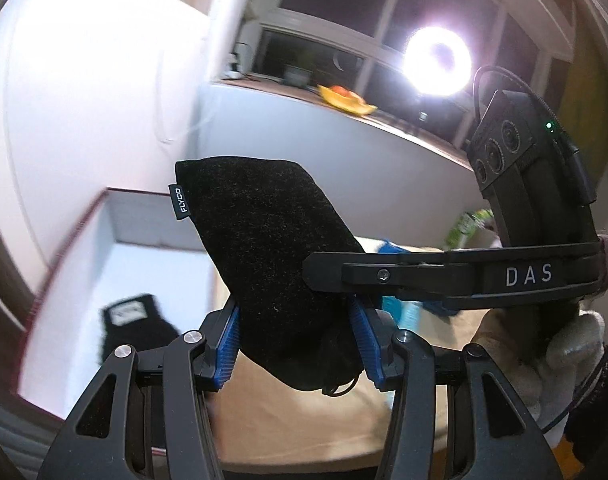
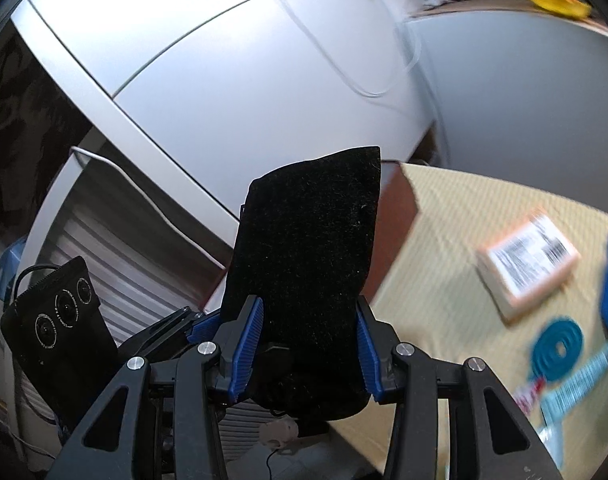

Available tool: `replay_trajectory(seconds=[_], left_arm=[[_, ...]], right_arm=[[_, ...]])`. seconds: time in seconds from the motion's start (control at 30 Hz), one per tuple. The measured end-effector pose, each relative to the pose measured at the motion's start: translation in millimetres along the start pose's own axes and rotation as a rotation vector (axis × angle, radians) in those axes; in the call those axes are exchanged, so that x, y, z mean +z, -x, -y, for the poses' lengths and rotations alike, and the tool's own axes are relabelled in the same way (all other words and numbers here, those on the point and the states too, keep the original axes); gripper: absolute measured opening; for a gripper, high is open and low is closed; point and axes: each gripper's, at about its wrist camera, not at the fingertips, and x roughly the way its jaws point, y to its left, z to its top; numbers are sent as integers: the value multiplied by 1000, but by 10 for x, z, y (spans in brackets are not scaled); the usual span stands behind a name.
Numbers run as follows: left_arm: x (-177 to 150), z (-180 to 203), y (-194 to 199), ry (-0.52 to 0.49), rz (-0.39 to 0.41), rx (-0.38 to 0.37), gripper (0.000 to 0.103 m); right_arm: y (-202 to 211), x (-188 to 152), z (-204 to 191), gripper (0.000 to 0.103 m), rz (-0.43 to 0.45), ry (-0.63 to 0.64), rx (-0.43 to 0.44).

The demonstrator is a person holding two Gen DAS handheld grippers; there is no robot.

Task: Organize soft objects
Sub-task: 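Carry the pouch into the red-brown box and open the grippers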

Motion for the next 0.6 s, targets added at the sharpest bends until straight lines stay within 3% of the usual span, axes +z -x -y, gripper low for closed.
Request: replay_trajectory(seconds=[0.23, 0.6], left_arm=[[162, -585, -80, 24, -27, 97, 49], [211, -944, -442, 45, -95, 193, 49]], right_arm=[[-619, 374, -213, 41, -47, 33, -6], [-1241, 604, -67, 41, -104, -19, -11]])
